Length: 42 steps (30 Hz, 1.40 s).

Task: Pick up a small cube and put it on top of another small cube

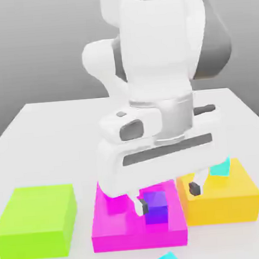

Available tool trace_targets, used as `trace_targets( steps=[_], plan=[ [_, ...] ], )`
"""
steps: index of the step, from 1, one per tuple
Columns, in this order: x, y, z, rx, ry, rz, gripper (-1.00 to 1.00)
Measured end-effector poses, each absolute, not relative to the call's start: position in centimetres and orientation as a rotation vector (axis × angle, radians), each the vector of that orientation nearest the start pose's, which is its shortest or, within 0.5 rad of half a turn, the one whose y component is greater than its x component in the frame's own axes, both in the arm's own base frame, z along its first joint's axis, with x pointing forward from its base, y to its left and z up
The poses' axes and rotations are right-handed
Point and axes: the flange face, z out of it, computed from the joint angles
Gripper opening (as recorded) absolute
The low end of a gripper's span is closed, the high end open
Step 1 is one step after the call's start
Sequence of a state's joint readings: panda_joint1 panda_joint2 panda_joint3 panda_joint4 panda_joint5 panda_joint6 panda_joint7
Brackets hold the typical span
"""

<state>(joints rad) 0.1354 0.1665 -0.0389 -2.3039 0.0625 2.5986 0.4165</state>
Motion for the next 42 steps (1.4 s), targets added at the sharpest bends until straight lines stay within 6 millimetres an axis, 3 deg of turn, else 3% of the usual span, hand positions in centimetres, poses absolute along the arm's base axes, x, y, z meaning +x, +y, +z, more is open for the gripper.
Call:
trace_targets(
  steps=[4, 9, 10, 16, 18, 22, 31, 39, 42],
  plan=[
    [52.8, 5.5, 21.4, -3.09, 0.48, -0.043, 0.0],
    [52.4, 5.6, 13.9, -3.109, 0.452, -0.002, 0.0],
    [52.4, 5.6, 13.1, -3.109, 0.451, 0.0, -1.0],
    [52.4, 5.6, 12.6, -3.109, 0.451, 0.001, -1.0],
    [52.4, 5.6, 14.1, -3.109, 0.451, 0.001, -1.0],
    [52.1, 5.5, 19.1, -3.119, 0.412, -0.002, -1.0],
    [47.0, 4.7, 26.5, -3.172, -0.355, -0.022, -1.0],
    [41.2, 4.4, 29.7, -2.979, -1.048, -0.001, -1.0],
    [40.1, 4.7, 28.4, -2.906, -1.183, 0.003, -1.0]
  ],
)
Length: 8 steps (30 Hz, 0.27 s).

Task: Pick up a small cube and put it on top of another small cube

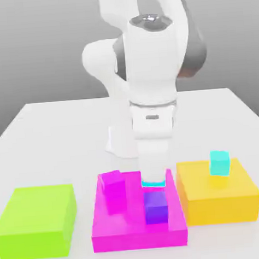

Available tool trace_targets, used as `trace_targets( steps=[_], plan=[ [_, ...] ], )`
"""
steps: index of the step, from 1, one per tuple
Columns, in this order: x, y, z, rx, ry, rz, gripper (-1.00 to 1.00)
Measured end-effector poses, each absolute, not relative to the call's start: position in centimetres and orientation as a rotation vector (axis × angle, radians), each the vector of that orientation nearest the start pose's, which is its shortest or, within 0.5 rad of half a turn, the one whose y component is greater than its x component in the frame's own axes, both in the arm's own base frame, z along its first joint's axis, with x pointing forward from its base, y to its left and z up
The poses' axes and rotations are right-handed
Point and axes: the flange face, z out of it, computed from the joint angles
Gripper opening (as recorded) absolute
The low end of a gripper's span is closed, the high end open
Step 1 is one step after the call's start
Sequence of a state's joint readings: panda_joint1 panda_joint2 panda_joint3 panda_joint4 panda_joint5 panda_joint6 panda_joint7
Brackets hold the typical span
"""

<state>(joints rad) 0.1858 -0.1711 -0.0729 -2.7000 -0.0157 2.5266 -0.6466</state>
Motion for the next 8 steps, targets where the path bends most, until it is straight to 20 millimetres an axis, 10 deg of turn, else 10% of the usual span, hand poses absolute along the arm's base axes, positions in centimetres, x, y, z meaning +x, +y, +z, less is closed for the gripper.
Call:
trace_targets(
  steps=[4, 5, 8],
  plan=[
    [39.9, 4.6, 24.4, -2.898, -1.2, 0.003, -1.0],
    [39.9, 4.5, 23.7, -2.901, -1.199, 0.003, 1.0],
    [39.9, 4.5, 23.7, -2.901, -1.199, 0.003, 1.0]
  ],
)
